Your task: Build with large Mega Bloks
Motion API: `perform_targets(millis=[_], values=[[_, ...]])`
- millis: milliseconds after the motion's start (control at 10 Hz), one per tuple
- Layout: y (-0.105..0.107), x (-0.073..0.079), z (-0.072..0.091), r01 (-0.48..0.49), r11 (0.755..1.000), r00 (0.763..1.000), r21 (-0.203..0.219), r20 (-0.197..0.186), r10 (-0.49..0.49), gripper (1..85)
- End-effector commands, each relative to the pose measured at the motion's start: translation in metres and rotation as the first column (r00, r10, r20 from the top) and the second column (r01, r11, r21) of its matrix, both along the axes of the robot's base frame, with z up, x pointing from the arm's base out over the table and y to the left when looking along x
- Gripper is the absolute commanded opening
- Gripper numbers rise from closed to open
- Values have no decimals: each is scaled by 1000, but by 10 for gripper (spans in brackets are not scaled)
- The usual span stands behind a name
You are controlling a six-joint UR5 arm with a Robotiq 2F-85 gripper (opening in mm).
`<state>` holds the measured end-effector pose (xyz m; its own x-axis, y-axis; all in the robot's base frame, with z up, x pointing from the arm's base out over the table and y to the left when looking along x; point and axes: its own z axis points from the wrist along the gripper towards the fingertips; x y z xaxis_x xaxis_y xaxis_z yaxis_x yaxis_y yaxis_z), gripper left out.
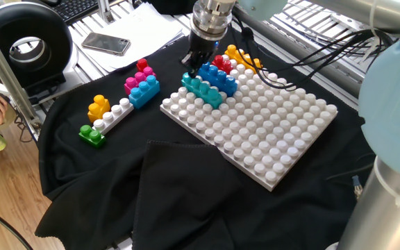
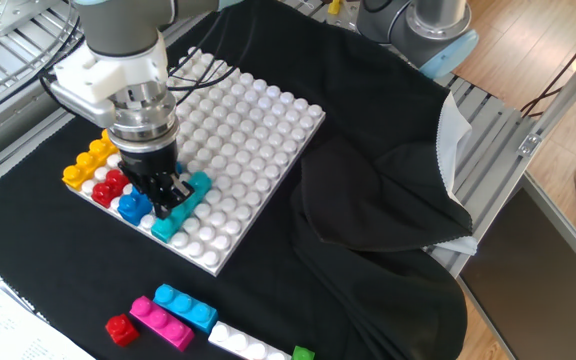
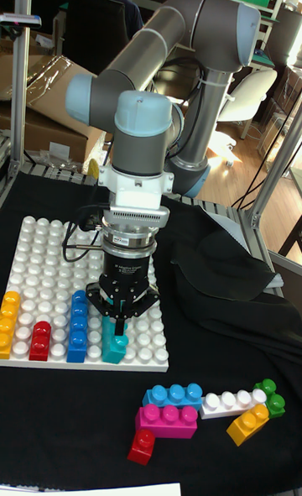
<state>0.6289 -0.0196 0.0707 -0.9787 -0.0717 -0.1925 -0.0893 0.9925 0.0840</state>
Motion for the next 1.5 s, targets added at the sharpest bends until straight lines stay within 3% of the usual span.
perform_targets(millis=[0,200,400,500,900,1200,1300,1400], values=[[-14,-18,-4,-80,997,996,-14,-26,80,10],[-36,-35,11,-126,992,991,-10,-53,125,13],[-31,-33,33,-117,993,990,-5,-82,116,10],[-25,-32,32,-102,995,993,19,-60,103,17],[-16,-46,33,-100,994,989,37,-110,103,50],[4,-44,37,-26,992,993,121,-109,40,323],[9,-39,38,-5,990,995,139,-95,18,463],[15,-36,39,33,990,996,140,-91,-20,543]])
